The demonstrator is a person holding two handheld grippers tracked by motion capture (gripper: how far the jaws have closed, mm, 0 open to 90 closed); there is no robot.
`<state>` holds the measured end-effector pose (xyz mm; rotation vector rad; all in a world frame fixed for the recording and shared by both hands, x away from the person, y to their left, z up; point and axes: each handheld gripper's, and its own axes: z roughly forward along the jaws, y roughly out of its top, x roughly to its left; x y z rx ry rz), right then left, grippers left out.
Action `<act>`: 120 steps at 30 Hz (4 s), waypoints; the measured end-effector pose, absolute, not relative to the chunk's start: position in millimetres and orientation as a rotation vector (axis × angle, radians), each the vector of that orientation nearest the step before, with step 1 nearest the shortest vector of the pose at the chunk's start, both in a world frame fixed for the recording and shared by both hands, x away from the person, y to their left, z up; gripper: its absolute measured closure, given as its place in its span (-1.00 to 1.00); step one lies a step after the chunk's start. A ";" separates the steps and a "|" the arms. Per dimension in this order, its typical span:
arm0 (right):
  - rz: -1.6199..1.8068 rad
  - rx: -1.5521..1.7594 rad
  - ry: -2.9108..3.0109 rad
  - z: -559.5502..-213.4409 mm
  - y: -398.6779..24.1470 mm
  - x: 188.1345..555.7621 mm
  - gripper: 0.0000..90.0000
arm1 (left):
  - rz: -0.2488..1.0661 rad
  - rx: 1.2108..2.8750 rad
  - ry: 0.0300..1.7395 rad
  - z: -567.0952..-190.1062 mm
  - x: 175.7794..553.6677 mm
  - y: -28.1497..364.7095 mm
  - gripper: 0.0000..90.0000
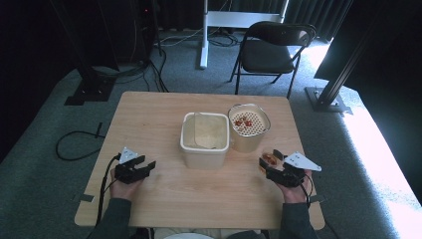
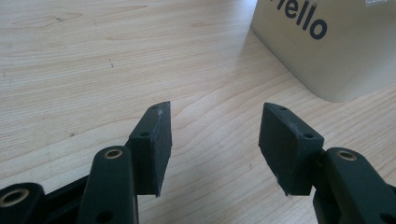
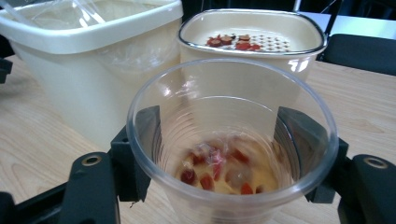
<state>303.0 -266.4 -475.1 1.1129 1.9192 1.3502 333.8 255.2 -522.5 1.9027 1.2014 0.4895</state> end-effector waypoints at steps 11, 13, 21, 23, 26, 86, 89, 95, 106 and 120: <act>1.343 1.135 1.876 -470.9 -270.8 310.3 -0.28 | 0.490 1.907 1.202 -522.6 334.2 254.5 0.00; 1.328 1.146 1.862 -468.3 -272.9 315.5 -0.28 | 0.491 1.907 1.204 -522.9 334.8 255.0 0.00; 1.285 1.170 1.796 -450.3 -284.2 341.5 -0.28 | 0.485 1.905 1.205 -523.1 334.8 254.2 0.01; 1.270 1.170 1.783 -444.8 -285.6 347.8 -0.28 | 0.485 1.905 1.204 -523.2 334.9 254.1 0.01; 1.247 1.163 1.771 -436.7 -286.9 357.6 -0.28 | 0.485 1.909 1.206 -523.7 335.3 254.0 0.01; 0.169 0.614 1.942 -394.7 -215.6 451.9 -0.25 | 0.487 1.902 1.219 -523.5 335.1 256.9 0.01; 0.114 0.585 1.945 -398.7 -211.9 453.0 -0.25 | 0.486 1.901 1.220 -523.4 335.0 257.3 0.01; -0.011 0.517 1.941 -404.4 -205.7 454.0 -0.25 | 0.486 1.901 1.219 -523.5 335.0 257.1 0.01; -0.126 0.401 1.938 -415.2 -198.8 451.7 -0.26 | 0.485 1.901 1.220 -523.8 335.3 256.6 0.01; -0.185 0.360 1.925 -415.3 -195.3 451.5 -0.26 | 0.487 1.899 1.220 -523.3 334.8 258.2 0.01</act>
